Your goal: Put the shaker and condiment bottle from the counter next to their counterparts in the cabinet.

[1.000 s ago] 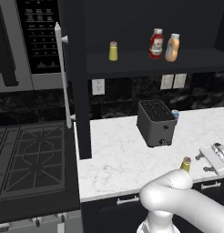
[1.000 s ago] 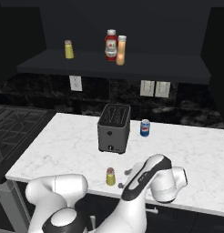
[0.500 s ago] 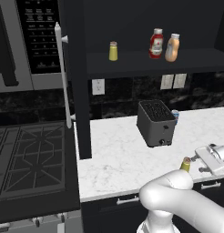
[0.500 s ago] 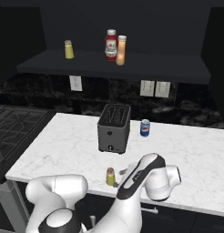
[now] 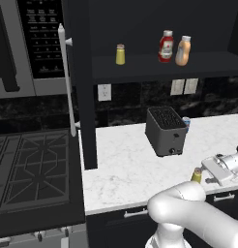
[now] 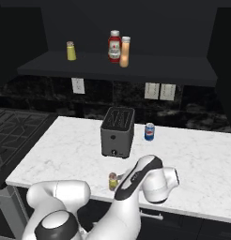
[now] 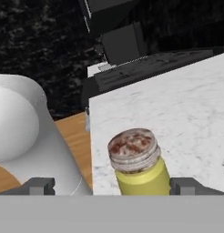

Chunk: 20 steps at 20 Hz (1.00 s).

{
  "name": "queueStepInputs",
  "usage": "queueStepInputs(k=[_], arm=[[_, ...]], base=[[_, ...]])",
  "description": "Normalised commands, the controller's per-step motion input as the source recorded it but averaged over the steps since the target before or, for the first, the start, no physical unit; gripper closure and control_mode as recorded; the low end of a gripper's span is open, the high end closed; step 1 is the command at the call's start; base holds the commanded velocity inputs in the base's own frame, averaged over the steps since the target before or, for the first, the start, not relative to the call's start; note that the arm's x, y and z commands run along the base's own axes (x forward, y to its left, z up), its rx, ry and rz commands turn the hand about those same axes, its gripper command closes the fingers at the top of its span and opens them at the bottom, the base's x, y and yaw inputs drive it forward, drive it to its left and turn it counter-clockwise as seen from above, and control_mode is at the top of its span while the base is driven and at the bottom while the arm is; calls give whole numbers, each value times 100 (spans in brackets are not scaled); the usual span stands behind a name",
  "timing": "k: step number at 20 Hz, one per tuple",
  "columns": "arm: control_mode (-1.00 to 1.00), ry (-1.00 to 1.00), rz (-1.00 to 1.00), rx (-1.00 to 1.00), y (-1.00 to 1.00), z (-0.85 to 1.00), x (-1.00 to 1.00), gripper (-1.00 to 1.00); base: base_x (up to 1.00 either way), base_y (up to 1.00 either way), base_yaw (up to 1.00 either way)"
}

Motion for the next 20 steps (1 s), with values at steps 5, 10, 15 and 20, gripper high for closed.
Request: queueStepInputs(k=[5, 10, 15, 20], arm=[[-100, 5, -1, 0, 19, 0, 6, -100], [-100, 3, -2, 0, 16, 0, 0, -100], [-100, -7, -15, -1, 71, -26, 0, -100], [-100, -18, -27, -1, 57, -26, -15, 100]], base=[[0, 0, 0], [0, 0, 0], [0, 0, 0], [0, 0, 0]])
